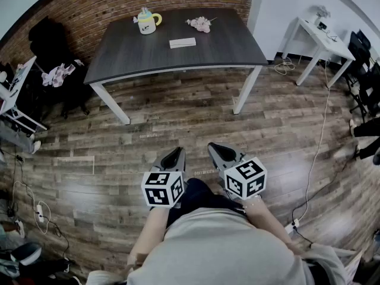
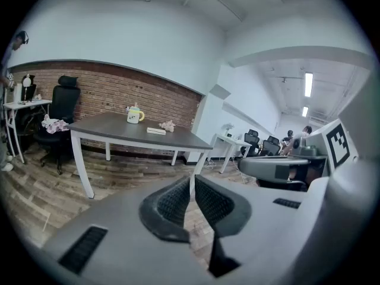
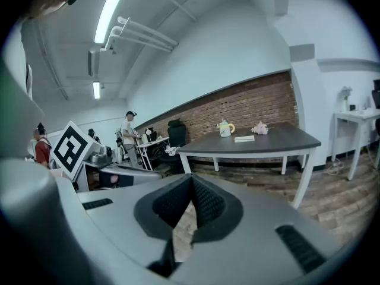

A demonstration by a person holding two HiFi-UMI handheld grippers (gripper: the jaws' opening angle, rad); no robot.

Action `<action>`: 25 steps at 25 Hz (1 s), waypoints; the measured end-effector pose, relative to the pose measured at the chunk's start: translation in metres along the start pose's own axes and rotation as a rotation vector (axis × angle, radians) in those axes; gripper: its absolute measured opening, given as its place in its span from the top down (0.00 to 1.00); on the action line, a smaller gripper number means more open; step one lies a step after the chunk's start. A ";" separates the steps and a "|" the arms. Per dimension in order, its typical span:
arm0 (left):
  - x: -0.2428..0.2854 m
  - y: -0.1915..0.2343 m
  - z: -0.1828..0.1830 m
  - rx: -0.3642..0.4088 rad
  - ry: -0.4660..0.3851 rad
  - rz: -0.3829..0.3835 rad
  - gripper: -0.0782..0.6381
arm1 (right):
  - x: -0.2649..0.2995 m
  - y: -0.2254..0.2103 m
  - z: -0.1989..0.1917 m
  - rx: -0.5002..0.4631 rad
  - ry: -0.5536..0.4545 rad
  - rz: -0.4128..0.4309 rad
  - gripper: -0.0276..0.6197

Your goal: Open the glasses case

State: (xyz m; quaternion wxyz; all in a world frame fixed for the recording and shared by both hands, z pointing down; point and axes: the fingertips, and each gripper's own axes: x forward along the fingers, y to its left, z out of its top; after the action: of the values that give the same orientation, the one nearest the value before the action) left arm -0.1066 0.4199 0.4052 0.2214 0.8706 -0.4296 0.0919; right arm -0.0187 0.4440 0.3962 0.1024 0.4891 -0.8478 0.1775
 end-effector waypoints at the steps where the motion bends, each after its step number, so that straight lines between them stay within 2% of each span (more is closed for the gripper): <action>1: 0.001 0.000 0.000 0.000 0.004 -0.008 0.83 | 0.000 -0.001 0.000 0.004 -0.003 -0.006 0.95; 11: 0.008 0.001 0.009 0.010 0.004 -0.023 0.83 | 0.011 0.000 0.004 0.003 -0.014 0.022 0.95; 16: 0.009 0.001 0.009 0.018 0.000 -0.036 0.83 | 0.012 0.002 0.010 0.001 -0.063 0.039 0.95; 21: 0.008 0.007 0.000 0.015 0.033 -0.027 0.84 | 0.014 -0.009 0.012 0.031 -0.083 0.005 0.95; 23: 0.008 0.007 -0.001 0.012 0.036 -0.030 0.84 | 0.013 -0.014 0.013 0.049 -0.092 -0.009 0.83; 25: 0.009 0.006 -0.002 0.016 0.039 -0.036 0.84 | 0.013 -0.016 0.011 0.058 -0.098 -0.018 0.83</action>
State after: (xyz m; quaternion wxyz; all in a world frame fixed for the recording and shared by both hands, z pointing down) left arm -0.1057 0.4106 0.4119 0.2243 0.8780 -0.4087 0.1081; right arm -0.0113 0.4223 0.3937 0.0481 0.5078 -0.8418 0.1768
